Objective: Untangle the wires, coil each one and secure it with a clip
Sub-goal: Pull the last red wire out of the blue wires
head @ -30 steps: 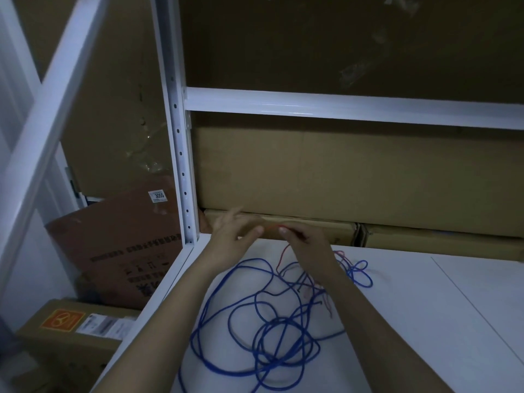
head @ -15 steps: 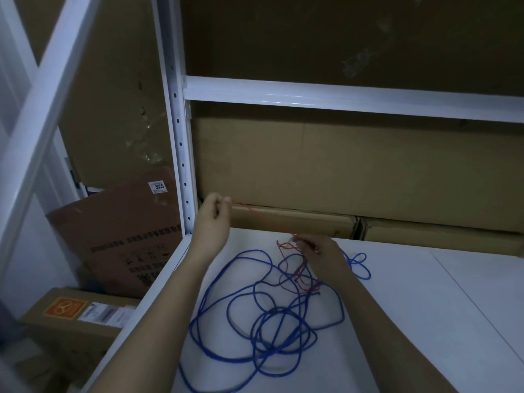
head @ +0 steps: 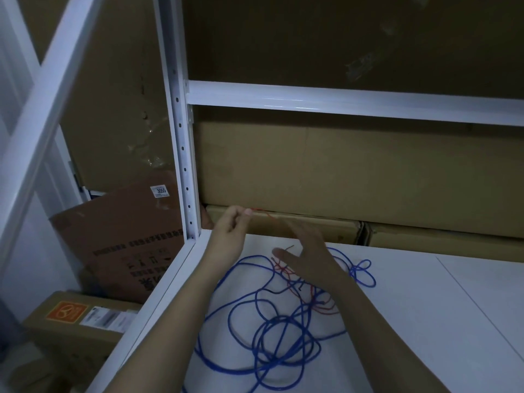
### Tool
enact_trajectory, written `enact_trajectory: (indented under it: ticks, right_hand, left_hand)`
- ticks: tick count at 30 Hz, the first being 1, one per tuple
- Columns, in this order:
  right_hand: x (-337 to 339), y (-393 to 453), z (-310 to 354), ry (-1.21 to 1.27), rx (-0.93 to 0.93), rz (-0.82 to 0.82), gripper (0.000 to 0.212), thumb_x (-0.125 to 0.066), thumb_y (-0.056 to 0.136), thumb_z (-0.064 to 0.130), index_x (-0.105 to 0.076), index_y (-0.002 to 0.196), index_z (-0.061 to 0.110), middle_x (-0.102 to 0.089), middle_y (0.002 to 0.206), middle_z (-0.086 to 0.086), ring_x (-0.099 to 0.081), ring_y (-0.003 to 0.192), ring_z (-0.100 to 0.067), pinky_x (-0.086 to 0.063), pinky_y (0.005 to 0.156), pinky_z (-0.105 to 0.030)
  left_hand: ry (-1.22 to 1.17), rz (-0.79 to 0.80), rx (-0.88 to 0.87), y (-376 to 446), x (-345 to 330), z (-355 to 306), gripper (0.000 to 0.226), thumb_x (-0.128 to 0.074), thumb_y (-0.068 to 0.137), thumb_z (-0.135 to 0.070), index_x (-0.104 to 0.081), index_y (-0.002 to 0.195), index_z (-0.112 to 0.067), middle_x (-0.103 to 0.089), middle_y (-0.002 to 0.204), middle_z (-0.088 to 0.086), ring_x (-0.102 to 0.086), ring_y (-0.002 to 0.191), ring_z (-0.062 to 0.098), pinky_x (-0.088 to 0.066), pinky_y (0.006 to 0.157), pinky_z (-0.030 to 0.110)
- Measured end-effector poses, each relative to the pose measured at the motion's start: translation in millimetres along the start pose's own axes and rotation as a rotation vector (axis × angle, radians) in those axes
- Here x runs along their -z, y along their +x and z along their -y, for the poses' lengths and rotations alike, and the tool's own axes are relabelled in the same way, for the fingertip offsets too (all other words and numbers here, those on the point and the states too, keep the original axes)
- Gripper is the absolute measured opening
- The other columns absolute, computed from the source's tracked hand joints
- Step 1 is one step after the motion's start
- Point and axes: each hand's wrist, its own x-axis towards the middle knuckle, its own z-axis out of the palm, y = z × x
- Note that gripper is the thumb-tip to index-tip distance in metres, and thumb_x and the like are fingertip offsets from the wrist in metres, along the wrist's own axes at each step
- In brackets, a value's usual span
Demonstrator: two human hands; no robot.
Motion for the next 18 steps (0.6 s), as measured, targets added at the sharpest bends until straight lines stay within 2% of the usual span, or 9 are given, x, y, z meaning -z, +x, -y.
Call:
enact_trajectory:
  ticks: [2, 4, 6, 9, 11, 12, 14, 16, 18]
  right_hand:
    - [-5.7, 5.9, 12.8, 0.117, 0.118, 0.001, 0.032, -0.050, 0.099, 0.030, -0.053, 0.129, 0.022, -0.058, 0.113, 0.011, -0.050, 0.101, 0.005, -0.039, 0.088, -0.020]
    - [-9.9, 8.9, 15.8, 0.192, 0.116, -0.057, 0.020, -0.044, 0.102, 0.018, -0.063, 0.107, 0.018, -0.057, 0.078, 0.010, -0.051, 0.068, 0.002, -0.039, 0.066, -0.018]
    - [-14.3, 9.9, 12.1, 0.209, 0.079, -0.127, 0.019, -0.044, 0.101, 0.018, -0.062, 0.095, 0.022, -0.051, 0.066, 0.010, -0.047, 0.056, -0.003, -0.034, 0.057, -0.017]
    - [-25.0, 8.1, 6.0, 0.196, 0.048, -0.130, 0.018, -0.047, 0.101, 0.025, -0.060, 0.088, 0.027, -0.048, 0.058, 0.009, -0.044, 0.050, -0.005, -0.032, 0.053, -0.019]
    - [-32.5, 6.8, 4.6, 0.182, 0.013, -0.099, 0.019, -0.046, 0.101, 0.028, -0.062, 0.090, 0.026, -0.047, 0.056, 0.007, -0.039, 0.046, -0.008, -0.032, 0.052, -0.024]
    - [-35.1, 5.7, 5.4, 0.161, 0.001, -0.089, 0.021, -0.045, 0.102, 0.029, -0.063, 0.093, 0.023, -0.048, 0.056, 0.006, -0.039, 0.046, -0.008, -0.030, 0.051, -0.021]
    - [-40.1, 2.7, 7.5, 0.051, 0.016, -0.042, 0.026, -0.042, 0.103, 0.029, -0.064, 0.098, 0.016, -0.054, 0.064, 0.004, -0.043, 0.051, -0.006, -0.028, 0.052, -0.020]
    - [-45.0, -2.4, 10.2, -0.116, 0.102, -0.006, 0.030, -0.040, 0.103, 0.031, -0.063, 0.099, 0.013, -0.060, 0.076, -0.003, -0.045, 0.061, -0.009, -0.032, 0.059, -0.026]
    - [-50.9, -9.9, 12.3, -0.260, 0.226, -0.061, 0.033, -0.039, 0.102, 0.033, -0.064, 0.097, 0.013, -0.060, 0.077, -0.004, -0.052, 0.068, -0.018, -0.037, 0.060, -0.030]
  left_hand:
    - [-0.104, 0.067, 0.029, -1.2, -2.0, -6.6, 0.031, -0.044, 0.101, -0.030, -0.047, 0.079, -0.008, -0.037, 0.056, -0.006, -0.033, 0.052, 0.009, -0.029, 0.055, 0.027]
    - [-0.200, 0.107, 0.113, -1.5, 0.8, -11.9, 0.039, -0.043, 0.101, -0.035, -0.040, 0.070, -0.011, -0.031, 0.050, -0.008, -0.027, 0.046, 0.008, -0.025, 0.051, 0.025]
    - [-0.274, 0.140, 0.220, -2.3, 7.3, -13.4, 0.047, -0.042, 0.100, -0.041, -0.030, 0.061, -0.018, -0.024, 0.050, -0.006, -0.022, 0.045, 0.008, -0.021, 0.049, 0.023]
    - [-0.567, 0.191, 0.312, -3.4, 16.3, -13.4, 0.043, -0.039, 0.100, -0.041, -0.035, 0.064, -0.018, -0.023, 0.052, -0.005, -0.018, 0.046, 0.008, -0.016, 0.049, 0.023]
    - [-0.752, 0.208, 0.321, -1.7, 19.6, -13.9, 0.035, -0.036, 0.102, -0.035, -0.051, 0.079, -0.013, -0.028, 0.053, -0.006, -0.021, 0.043, 0.005, -0.017, 0.045, 0.019]
    - [-0.795, 0.209, 0.319, -0.8, 20.5, -13.6, 0.033, -0.035, 0.103, -0.031, -0.056, 0.091, -0.009, -0.031, 0.054, -0.006, -0.023, 0.043, 0.004, -0.019, 0.044, 0.017]
    - [-0.822, 0.201, 0.305, 0.6, 20.1, -11.4, 0.030, -0.034, 0.104, -0.022, -0.056, 0.112, -0.005, -0.038, 0.058, -0.006, -0.028, 0.045, 0.004, -0.024, 0.044, 0.015]
    - [-0.824, 0.168, 0.290, 1.6, 16.8, -8.3, 0.030, -0.034, 0.104, -0.015, -0.051, 0.123, -0.001, -0.045, 0.065, -0.005, -0.035, 0.049, 0.004, -0.030, 0.045, 0.014]
    - [-0.769, 0.116, 0.286, 3.2, 13.0, -3.3, 0.030, -0.033, 0.104, -0.010, -0.045, 0.130, 0.000, -0.055, 0.076, -0.002, -0.047, 0.052, 0.003, -0.039, 0.048, 0.014]
